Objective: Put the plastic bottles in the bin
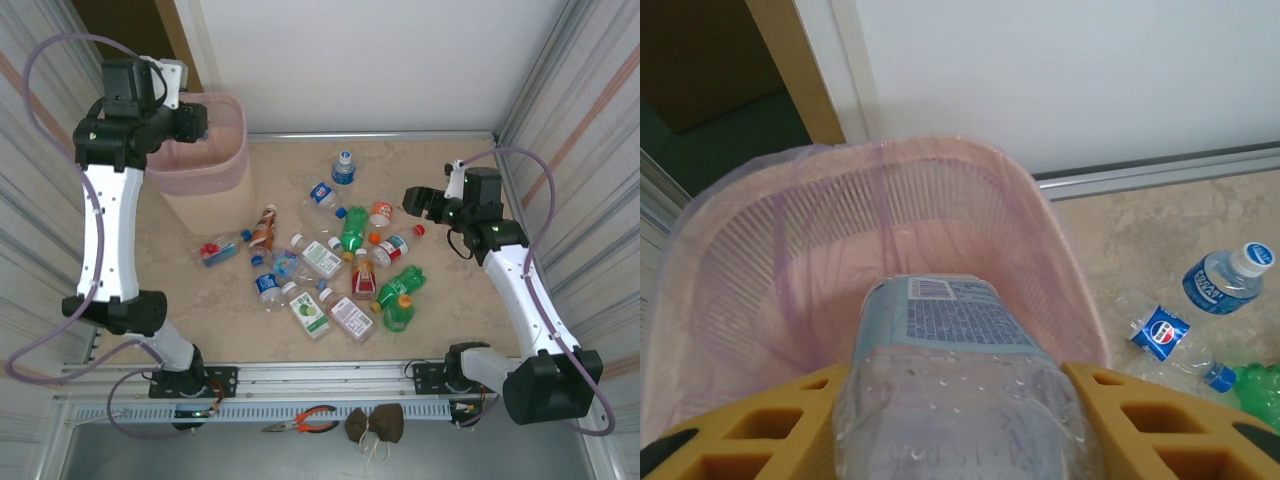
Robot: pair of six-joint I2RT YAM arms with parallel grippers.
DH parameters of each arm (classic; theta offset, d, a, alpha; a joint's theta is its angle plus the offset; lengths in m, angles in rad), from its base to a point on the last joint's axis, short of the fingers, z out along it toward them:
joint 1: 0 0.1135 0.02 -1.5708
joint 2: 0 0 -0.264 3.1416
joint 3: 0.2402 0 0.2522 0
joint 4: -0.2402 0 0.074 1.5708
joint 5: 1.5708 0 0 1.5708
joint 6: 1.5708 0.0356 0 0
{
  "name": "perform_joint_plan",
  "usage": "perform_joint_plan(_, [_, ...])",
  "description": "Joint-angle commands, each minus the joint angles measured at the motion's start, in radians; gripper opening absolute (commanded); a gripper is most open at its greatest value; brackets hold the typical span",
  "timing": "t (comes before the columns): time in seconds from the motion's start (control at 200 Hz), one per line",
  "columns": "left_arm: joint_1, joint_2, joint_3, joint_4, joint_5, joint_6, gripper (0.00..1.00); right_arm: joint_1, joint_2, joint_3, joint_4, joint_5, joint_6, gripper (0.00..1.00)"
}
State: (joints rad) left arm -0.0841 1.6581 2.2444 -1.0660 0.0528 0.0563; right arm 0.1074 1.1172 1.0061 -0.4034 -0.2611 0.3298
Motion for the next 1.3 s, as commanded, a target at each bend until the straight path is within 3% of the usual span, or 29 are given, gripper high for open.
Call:
perform_joint_plan(0.0, [0.026, 0.035, -0.011, 0.062, 0.082, -0.001, 0.48, 0.008, -0.021, 0.036, -0.008, 0.008, 0.004, 0.87])
perform_joint_plan(0.691, [0.058, 0.364, -0.213, 0.185, 0.108, -0.064, 0.47, 0.011, -0.019, 0.016, 0.000, 0.020, 0.014, 0.87])
perform_joint_plan(0.927, [0.057, 0.403, -0.265, 0.228, 0.105, -0.080, 0.56, 0.009, -0.023, 0.012, -0.006, 0.023, 0.002, 0.87])
perform_joint_plan(1.177, [0.042, 0.364, -0.286, 0.259, 0.096, -0.091, 0.68, 0.009, -0.029, 0.011, -0.008, 0.029, -0.008, 0.87])
perform_joint_plan(1.297, [0.042, 0.336, -0.264, 0.246, 0.096, -0.086, 0.69, 0.010, -0.035, 0.012, -0.008, 0.028, -0.012, 0.87])
